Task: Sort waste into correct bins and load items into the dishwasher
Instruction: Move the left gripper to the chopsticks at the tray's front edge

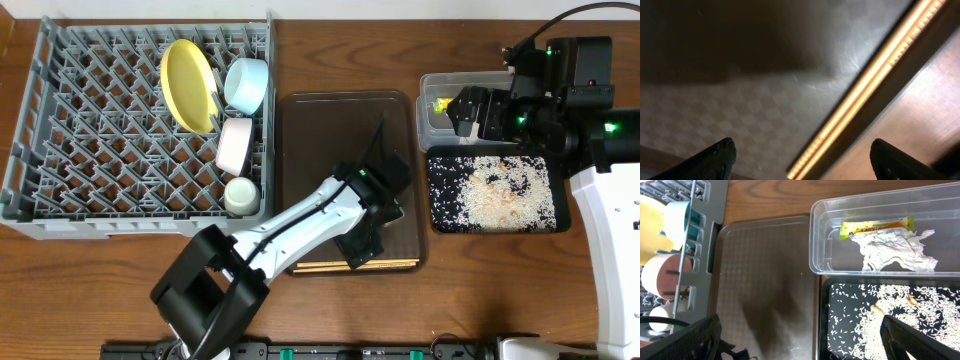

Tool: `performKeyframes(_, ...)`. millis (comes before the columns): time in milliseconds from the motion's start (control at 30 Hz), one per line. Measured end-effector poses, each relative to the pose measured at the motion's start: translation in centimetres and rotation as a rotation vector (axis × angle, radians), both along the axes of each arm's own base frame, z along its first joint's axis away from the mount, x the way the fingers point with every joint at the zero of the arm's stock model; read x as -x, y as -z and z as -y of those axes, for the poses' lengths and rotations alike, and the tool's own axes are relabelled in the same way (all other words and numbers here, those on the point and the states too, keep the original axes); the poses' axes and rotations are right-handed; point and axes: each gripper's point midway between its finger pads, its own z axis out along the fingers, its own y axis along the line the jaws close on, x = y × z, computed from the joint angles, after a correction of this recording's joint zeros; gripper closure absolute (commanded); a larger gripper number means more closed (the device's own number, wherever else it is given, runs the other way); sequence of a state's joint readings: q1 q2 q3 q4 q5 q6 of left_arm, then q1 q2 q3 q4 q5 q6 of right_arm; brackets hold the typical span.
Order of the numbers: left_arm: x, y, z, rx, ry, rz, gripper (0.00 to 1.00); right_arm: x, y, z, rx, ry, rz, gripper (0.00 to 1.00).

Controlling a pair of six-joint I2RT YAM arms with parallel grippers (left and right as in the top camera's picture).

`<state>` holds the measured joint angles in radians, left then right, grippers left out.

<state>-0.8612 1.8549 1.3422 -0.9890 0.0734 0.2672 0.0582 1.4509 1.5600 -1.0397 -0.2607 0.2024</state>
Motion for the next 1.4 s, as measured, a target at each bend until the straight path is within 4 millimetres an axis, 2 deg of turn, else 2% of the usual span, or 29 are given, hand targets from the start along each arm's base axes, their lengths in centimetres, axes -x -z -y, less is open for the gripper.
performKeyframes(567,-1.5,0.1,3.5,0.032,0.127,0.192,0.13,0.0,0.0,0.0,0.0,0.0,0.0,0.01)
performKeyframes(800,-0.8,0.9,2.7,-0.03,0.163,0.216,0.15,0.0,0.0,0.0,0.0,0.0,0.0,0.01)
performKeyframes(1033,-1.2,0.9,2.6,-0.042,0.222,0.236,0.18,0.0,0.0,0.0,0.0,0.0,0.0,0.01)
performKeyframes(1233,-1.8,0.9,4.6,0.029,0.334,0.269,0.18,0.0,0.0,0.0,0.0,0.0,0.0,0.01)
performKeyframes(1400,-1.4,0.9,6.0,0.103,0.379,0.248,0.18,0.0,0.0,0.0,0.0,0.0,0.0,0.01)
